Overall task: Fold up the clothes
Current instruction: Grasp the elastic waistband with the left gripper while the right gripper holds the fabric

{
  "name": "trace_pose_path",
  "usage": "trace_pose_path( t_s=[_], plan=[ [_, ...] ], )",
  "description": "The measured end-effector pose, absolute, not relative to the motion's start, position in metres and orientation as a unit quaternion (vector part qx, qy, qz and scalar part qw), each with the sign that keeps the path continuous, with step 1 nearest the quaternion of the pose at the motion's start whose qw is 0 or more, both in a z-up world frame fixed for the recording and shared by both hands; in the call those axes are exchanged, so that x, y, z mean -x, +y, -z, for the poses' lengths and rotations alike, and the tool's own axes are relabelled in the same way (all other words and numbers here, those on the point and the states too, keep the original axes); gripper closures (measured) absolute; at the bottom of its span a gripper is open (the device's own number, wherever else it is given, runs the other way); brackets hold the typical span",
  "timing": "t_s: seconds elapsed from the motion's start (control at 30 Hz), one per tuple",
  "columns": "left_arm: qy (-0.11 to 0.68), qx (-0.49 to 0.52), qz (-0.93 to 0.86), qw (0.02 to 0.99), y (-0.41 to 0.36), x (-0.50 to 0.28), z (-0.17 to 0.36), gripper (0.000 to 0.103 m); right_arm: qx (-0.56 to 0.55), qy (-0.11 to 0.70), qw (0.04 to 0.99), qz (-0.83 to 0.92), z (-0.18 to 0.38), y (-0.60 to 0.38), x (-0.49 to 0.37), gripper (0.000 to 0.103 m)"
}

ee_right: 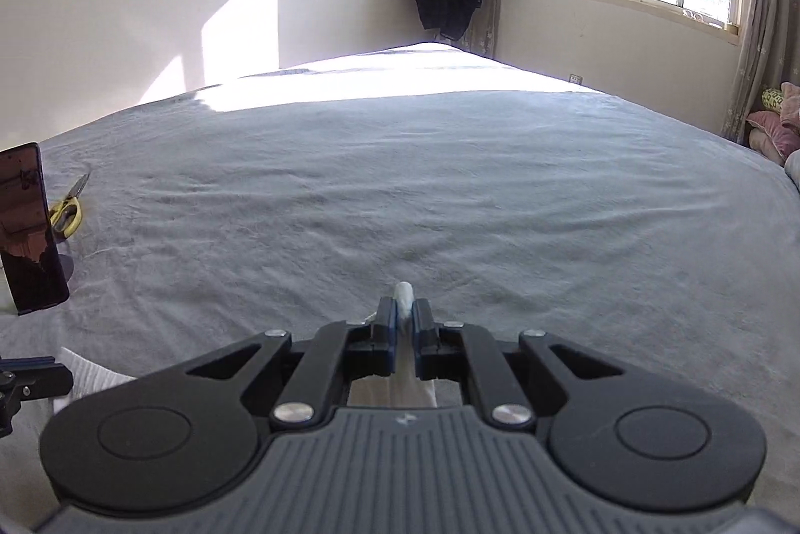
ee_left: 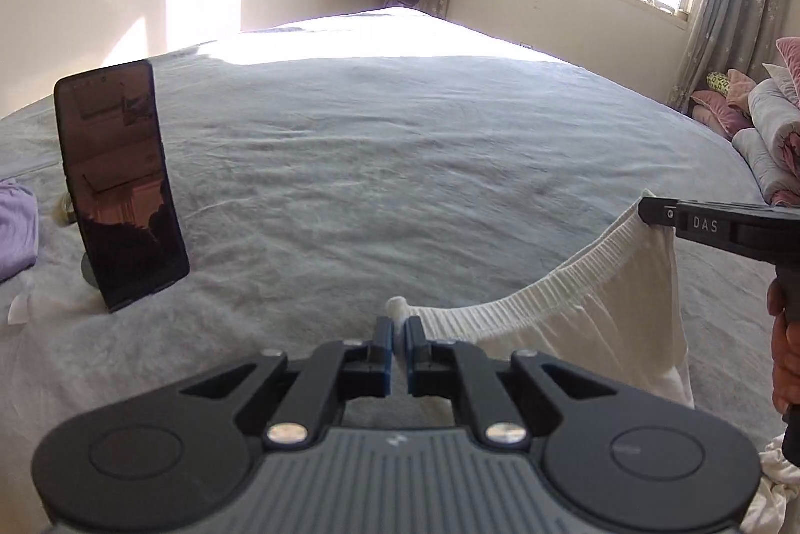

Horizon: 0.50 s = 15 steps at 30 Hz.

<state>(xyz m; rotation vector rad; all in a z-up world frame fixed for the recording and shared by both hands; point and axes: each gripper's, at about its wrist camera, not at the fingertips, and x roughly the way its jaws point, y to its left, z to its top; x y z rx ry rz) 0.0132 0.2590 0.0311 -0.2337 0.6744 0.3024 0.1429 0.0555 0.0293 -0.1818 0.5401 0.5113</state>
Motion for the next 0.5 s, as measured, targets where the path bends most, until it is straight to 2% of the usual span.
trace_pose_path(
  t_s=[0.2,0.5],
  plan=[
    [0.340,0.115,-0.195,0.913,0.299,-0.006,-0.027,0.098,0.122,0.268,0.913,-0.283,-0.016,0.119,-0.150,0.095],
    [0.377,0.110,-0.206,0.896,0.321,-0.003,-0.013,0.097,0.137,0.289,0.902,-0.291,0.009,0.161,-0.151,0.095]
  ],
)
